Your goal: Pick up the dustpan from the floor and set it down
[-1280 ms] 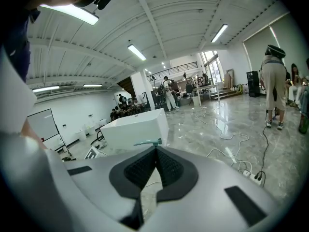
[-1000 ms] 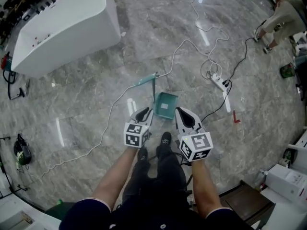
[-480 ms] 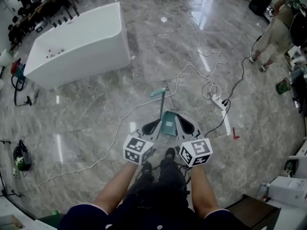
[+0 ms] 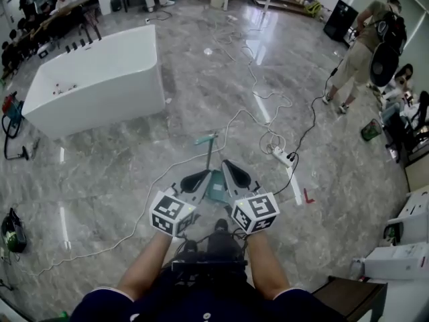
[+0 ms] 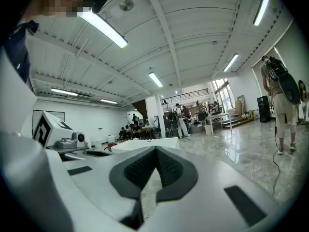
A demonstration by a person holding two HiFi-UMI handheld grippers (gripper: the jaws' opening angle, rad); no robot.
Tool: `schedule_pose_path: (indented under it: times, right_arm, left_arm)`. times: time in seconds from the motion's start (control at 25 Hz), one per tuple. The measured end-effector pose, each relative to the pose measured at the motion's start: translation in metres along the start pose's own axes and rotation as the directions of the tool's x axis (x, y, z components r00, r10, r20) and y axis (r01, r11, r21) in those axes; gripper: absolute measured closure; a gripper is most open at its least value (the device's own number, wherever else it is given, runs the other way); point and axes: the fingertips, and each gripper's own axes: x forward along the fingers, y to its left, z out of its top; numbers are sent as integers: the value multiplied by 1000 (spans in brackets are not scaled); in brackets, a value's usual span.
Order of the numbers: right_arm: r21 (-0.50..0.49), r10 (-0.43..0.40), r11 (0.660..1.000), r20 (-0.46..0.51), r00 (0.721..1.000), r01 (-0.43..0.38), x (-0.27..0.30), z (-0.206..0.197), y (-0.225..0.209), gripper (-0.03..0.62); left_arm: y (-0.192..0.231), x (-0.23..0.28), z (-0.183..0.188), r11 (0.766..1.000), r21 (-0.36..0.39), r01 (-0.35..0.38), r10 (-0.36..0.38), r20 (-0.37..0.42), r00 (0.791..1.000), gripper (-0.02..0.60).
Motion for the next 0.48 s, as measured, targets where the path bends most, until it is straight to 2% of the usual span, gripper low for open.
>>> schedule_pose_path:
  times: [0.24,0.48]
  right_arm:
    - [-28,8,1000,48,999,-7,-13,27,17,588]
    - [-41,20,999,61,998,-18,-18,32,25,588]
  left_arm:
    - [-12,-15,16,999,27,22,-23,34,999,568]
    - [-13,-24,22,999,33,17,-19,49,999,568]
